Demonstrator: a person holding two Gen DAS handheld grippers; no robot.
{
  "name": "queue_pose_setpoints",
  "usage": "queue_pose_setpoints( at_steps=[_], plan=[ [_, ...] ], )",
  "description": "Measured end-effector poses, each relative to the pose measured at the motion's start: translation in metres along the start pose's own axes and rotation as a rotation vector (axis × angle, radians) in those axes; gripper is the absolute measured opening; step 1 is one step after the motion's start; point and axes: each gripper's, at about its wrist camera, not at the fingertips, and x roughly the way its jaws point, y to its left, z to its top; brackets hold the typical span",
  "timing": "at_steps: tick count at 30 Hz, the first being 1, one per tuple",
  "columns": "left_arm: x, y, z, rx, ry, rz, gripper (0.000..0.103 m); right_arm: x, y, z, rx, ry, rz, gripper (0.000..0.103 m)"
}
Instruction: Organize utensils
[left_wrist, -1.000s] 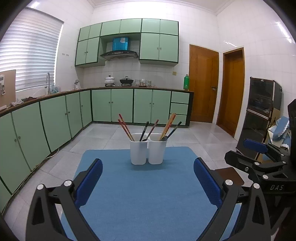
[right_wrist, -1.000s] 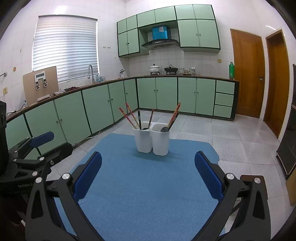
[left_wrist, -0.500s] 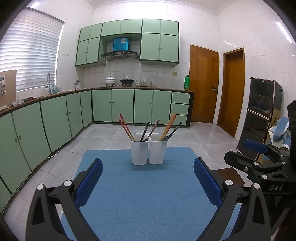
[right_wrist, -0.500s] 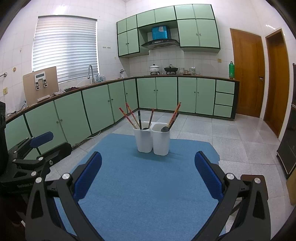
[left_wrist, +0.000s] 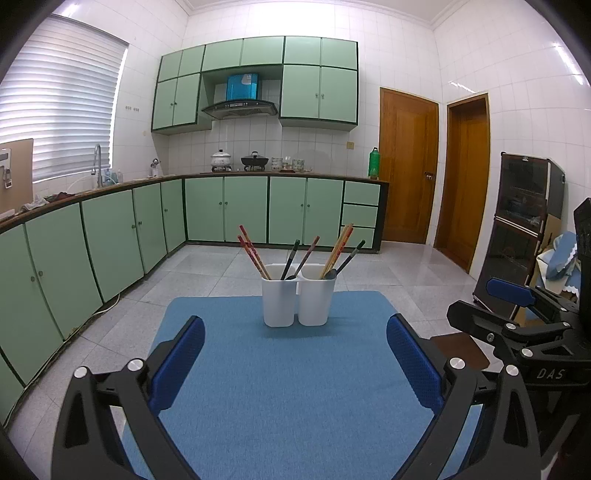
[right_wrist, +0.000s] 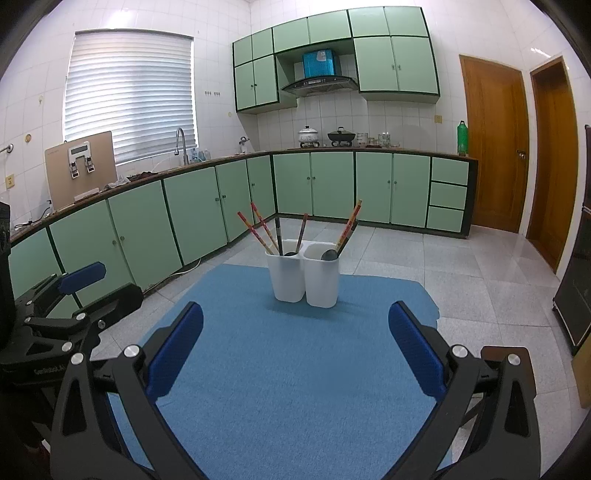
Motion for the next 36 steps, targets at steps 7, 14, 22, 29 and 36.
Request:
queue_pose_setpoints(
  at_steps=[7,14,22,29,36],
  plan=[
    [-0.001,0.0,-0.001,0.0,0.002,0.0,0.097,0.0,0.0,0.0,0.001,0.0,0.0,0.097],
    [-0.001,0.002,-0.004,-0.001,0.003,0.003,0.097,0.0,0.0,0.0,0.0,-0.001,0.001,0.097],
    [-0.001,0.003,-0.006,-0.001,0.006,0.003,0.097,0.003,0.001,-0.003,0.004,0.001,-0.001,0.097],
    [-0.001,0.004,-0.006,-0.001,0.006,0.004,0.097,0.003,0.002,-0.005,0.006,0.002,0.0,0.098],
    [-0.001,0.006,-0.01,-0.004,0.014,0.007,0.097,0.004,0.002,-0.005,0.006,0.004,-0.001,0.097]
  ],
)
